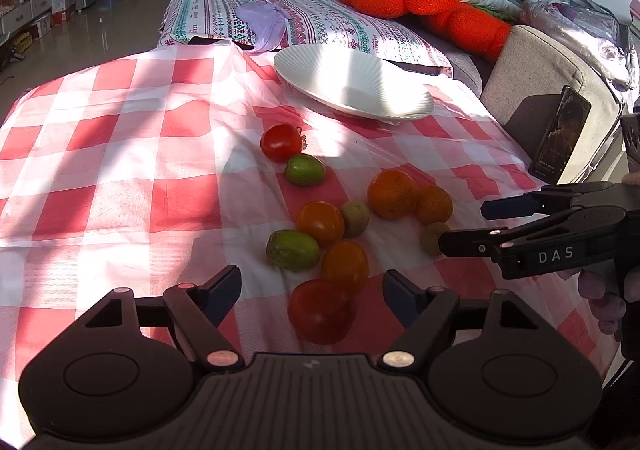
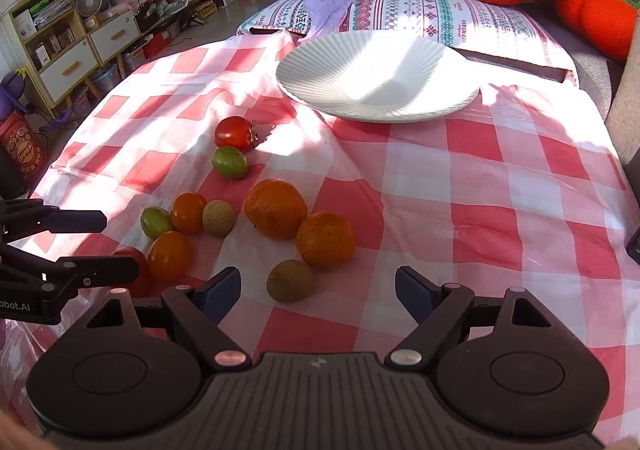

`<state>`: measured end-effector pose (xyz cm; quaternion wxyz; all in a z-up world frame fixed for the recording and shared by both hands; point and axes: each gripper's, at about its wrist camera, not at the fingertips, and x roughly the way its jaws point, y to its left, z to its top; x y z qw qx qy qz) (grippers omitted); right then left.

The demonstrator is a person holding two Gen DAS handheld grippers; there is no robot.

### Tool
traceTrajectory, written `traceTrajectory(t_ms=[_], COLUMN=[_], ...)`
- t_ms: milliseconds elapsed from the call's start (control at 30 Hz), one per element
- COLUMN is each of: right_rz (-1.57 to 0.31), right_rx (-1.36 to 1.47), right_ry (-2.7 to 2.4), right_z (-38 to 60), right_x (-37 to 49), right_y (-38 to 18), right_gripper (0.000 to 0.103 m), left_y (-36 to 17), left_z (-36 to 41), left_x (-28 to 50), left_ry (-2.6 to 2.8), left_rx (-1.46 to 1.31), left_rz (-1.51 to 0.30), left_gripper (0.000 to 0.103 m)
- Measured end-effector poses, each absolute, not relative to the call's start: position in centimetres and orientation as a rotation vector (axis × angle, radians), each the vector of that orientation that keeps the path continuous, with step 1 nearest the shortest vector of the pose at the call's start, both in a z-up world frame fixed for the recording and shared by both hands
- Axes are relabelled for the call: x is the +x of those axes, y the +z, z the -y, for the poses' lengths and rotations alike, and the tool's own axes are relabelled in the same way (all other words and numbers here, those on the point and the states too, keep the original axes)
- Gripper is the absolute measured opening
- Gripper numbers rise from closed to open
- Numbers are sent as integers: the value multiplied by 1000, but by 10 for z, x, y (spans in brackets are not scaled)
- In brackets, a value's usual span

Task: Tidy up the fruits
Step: 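Grasp the small brownish fruit with the right tool while the left tool grasps a red tomato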

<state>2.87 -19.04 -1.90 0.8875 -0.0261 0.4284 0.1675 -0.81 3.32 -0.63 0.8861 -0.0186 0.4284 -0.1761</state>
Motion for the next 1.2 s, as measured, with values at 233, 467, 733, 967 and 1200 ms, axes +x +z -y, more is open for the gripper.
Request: traceTrajectory(t_ms=[233,467,733,967,1200], right_rz=[-948,-964,-996,-993,-984], right_rx=[-14,-4,18,36,29], right_ry=[321,333,376,396,404], right_z=[197,197,194,191,189], right_x=[38,40,39,40,40], right_y=[-26,-26,-28,-28,-28], right_gripper=[67,61,44,33,25], left_y=[-13,-18,-22,-24,-24], left_z=[-29,-26,-26,-26,-25], left_x=[-9,-11,-9,-9,-10], left_ry=[-417,-418,-405,-407,-407], left_rx=[-12,30,27,9,10], left_rz=[-950,-967,-972,-954,-939], left_gripper=[70,60,55,55,55])
